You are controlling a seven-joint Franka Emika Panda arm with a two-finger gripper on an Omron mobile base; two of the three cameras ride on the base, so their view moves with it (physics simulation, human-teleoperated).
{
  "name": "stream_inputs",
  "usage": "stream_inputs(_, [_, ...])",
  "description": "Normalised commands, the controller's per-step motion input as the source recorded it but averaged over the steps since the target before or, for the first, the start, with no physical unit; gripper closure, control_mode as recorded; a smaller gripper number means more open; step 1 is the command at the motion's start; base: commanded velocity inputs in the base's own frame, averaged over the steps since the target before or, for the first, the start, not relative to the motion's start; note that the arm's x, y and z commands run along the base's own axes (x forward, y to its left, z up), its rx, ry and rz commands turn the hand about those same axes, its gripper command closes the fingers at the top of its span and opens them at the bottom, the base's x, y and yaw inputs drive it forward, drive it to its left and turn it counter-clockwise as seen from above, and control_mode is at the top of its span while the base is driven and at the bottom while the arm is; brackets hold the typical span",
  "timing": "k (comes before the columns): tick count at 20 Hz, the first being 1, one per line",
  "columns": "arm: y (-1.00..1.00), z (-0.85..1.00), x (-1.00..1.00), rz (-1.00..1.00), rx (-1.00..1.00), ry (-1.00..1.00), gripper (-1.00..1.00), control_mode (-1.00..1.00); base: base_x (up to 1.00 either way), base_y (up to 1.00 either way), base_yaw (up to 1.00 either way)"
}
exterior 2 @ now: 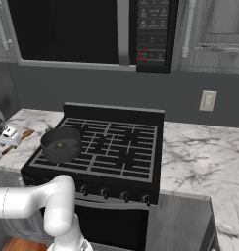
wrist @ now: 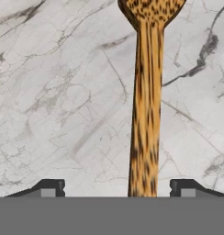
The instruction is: Put the squash and lemon wedge in the pot. Retrieve the spatula and lightly stir the vegetables in the pot.
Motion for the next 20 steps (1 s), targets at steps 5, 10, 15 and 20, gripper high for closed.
stream_inputs(5, [0.0,-0.46,-0.08,-0.05,0.0,0.0,1.0,-1.0,0.0,0.0,0.0])
stream_inputs(10, [0.0,-0.32,-0.18,-0.06,0.01,0.0,1.0,-1.0,0.0,0.0,0.0])
stream_inputs(15, [0.0,-0.17,-0.2,-0.06,0.01,0.02,1.0,-1.0,0.0,0.0,0.0])
stream_inputs(20, [-0.08,-0.03,-0.2,-0.04,0.0,0.02,1.0,-1.0,0.0,0.0,0.0])
